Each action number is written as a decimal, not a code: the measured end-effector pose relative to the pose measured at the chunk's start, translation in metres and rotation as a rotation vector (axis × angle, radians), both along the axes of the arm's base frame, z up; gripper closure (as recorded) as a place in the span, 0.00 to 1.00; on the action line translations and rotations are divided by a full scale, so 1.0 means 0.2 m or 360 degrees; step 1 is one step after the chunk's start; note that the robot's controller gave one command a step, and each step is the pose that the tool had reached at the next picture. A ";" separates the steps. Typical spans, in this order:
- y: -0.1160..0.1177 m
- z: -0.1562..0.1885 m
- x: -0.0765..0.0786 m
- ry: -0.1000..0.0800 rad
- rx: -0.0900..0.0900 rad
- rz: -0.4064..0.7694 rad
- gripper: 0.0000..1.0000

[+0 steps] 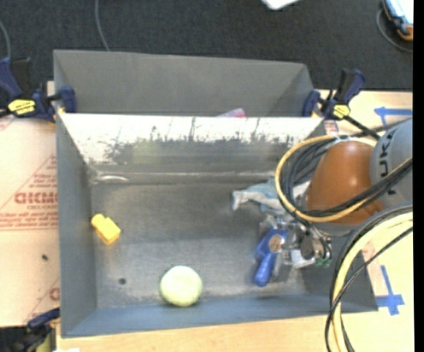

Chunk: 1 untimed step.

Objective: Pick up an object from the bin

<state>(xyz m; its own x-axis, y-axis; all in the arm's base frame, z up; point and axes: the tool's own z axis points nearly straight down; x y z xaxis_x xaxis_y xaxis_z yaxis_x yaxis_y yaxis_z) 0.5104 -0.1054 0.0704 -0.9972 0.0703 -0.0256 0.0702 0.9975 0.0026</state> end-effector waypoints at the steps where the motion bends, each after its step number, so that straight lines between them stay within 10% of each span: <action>1: 0.04 0.00 0.03 -0.0009 0.0005 -0.0191 0.00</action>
Offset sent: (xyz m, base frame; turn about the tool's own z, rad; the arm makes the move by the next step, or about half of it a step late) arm 0.0085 0.0296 -0.0004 0.0530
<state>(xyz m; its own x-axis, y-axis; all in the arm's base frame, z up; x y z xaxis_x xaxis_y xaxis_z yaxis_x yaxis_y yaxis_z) 0.5171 -0.0975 0.0706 -0.9815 0.1891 -0.0308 0.1890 0.9820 0.0062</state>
